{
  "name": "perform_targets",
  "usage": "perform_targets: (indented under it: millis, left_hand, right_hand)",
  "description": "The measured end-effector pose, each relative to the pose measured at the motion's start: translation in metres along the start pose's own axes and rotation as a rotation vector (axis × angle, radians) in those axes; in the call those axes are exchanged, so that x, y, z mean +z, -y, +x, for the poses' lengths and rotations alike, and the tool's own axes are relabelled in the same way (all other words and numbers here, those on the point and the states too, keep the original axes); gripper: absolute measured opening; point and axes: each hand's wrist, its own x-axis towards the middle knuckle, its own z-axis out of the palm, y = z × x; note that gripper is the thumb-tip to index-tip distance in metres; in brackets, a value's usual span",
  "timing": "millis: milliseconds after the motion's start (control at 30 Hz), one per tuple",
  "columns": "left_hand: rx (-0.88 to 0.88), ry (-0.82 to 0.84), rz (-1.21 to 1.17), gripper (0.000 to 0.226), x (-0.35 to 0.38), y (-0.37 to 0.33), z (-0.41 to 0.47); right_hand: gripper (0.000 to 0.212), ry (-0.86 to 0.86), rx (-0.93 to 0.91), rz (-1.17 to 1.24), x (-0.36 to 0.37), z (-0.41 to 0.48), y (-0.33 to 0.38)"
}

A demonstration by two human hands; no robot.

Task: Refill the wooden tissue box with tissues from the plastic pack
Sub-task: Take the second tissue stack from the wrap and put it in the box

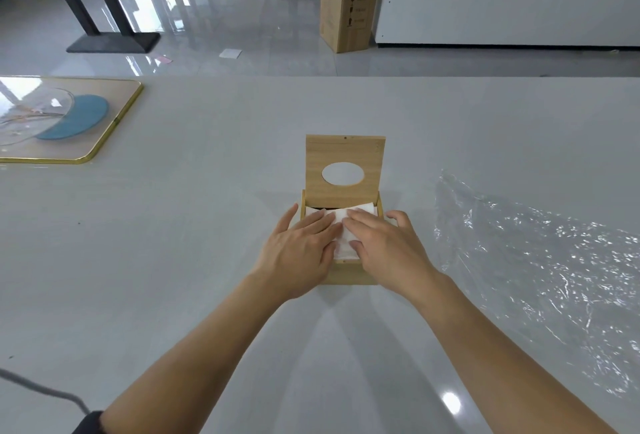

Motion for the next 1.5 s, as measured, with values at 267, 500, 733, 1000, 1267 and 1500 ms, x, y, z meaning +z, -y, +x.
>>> perform_targets:
  millis: [267,500,733,1000,1267,1500]
  left_hand:
    - [-0.068,0.230,-0.031,0.039,-0.013,-0.007,0.011]
    - [-0.216,0.296,0.067,0.025,-0.020,-0.023,0.019]
    - [-0.241,0.360,0.155,0.023,-0.026,-0.030,0.026]
    - [-0.238,0.534,0.117,0.038,-0.030,-0.031,0.031]
    - [-0.173,0.384,0.078,0.025,-0.029,-0.016,0.030]
    - [-0.137,0.462,0.112,0.023,-0.035,-0.005,0.035]
  right_hand:
    - [0.015,-0.005,0.029,-0.078,-0.006,0.002,0.003]
    - [0.050,-0.172,-0.016,-0.136,-0.013,0.000,0.006]
    - [0.024,0.158,0.114,-0.184,-0.018,0.007,0.012]
    - [0.015,0.326,-0.041,-0.307,-0.033,0.023,0.015]
    - [0.039,0.414,-0.005,-0.168,-0.066,0.034,0.001]
    - [0.030,0.703,-0.043,-0.187,-0.055,0.056,-0.011]
